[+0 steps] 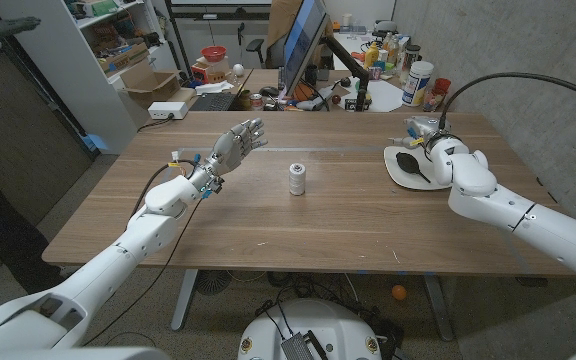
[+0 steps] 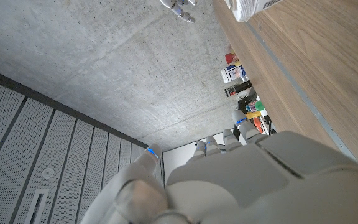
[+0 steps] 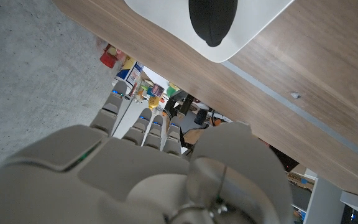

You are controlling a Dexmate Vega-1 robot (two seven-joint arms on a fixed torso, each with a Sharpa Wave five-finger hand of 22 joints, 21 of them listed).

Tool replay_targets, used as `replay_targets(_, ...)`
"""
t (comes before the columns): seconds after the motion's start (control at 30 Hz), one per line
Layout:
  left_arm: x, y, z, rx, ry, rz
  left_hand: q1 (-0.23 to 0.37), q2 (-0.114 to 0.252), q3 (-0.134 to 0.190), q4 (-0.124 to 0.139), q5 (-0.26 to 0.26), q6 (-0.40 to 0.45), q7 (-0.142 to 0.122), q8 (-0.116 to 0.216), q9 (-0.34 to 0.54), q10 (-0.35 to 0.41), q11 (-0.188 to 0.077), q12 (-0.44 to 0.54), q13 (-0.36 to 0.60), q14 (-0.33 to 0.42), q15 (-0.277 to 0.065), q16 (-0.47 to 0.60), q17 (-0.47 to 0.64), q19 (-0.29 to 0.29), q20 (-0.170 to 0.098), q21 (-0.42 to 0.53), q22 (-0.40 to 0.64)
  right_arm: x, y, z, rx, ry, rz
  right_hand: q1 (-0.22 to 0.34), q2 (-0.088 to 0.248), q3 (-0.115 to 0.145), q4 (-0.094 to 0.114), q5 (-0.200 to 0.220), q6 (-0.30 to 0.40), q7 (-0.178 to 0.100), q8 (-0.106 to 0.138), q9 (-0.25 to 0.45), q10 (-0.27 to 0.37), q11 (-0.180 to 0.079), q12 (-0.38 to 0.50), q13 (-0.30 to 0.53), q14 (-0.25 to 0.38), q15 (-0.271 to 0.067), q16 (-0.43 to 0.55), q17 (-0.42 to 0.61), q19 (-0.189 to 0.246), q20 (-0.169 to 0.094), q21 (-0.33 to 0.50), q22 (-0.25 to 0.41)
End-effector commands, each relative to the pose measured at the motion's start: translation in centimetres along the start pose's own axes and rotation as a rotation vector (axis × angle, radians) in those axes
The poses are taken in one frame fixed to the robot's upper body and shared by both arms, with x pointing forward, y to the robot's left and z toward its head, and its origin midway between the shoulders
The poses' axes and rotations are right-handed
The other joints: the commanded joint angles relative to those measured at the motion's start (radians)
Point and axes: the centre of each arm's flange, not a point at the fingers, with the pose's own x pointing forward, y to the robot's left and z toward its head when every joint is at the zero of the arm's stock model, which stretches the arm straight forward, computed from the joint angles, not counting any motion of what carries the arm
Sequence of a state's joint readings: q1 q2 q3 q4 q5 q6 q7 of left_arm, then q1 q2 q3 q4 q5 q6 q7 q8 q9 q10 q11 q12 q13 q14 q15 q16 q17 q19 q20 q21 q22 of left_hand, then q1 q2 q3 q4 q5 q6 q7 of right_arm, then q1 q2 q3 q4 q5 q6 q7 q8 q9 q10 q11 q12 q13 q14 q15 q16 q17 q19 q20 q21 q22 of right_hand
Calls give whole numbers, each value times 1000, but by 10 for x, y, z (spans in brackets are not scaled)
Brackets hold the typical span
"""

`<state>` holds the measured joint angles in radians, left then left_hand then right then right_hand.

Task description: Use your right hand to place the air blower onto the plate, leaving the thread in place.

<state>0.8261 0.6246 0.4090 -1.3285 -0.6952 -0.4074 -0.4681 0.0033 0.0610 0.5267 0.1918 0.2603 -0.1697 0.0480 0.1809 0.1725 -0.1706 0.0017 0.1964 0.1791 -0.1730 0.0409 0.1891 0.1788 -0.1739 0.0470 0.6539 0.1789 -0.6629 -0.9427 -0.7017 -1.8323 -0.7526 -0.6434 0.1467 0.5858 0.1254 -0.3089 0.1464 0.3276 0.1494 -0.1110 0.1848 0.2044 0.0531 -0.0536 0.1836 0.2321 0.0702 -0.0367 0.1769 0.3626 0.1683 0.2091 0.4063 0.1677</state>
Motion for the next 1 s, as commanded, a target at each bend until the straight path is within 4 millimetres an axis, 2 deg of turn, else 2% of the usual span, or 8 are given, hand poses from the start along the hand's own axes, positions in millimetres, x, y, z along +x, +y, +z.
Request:
replay_targets(0.03,-1,-2,2,3,-4,-1,0,120,-5,-1,6,-5,0,1,3,-28,7,2,4,0,8,2,2,-27,7,-1,5,-13,-27,9,-16,-130,-100,-14,-7,-10,0,-3,-5,-9,4,3,-9,-3,2,1,-10,1,0,-1,-5,3,-7,-1)
replay_targets(0.43,-3,-3,1,0,-8,0,0,120,-5,-1,7,-4,0,2,3,-28,7,2,4,0,7,2,2,-26,8,-2,5,-17,-48,20,-43,-169,-162,-31,-18,-16,2,-4,-11,-17,5,2,-15,-7,4,-4,-23,1,3,-13,-5,3,-21,-1)
replay_targets(1.0,-12,-3,3,0,-12,0,0,120,-4,-1,7,-4,0,2,3,-29,6,1,4,0,8,2,2,-25,7,-5,5,-19,-79,30,-65,-191,-223,-62,-31,-21,4,-3,1,-30,14,1,-20,-14,8,-13,-57,9,4,-38,-61,3,-71,-1)
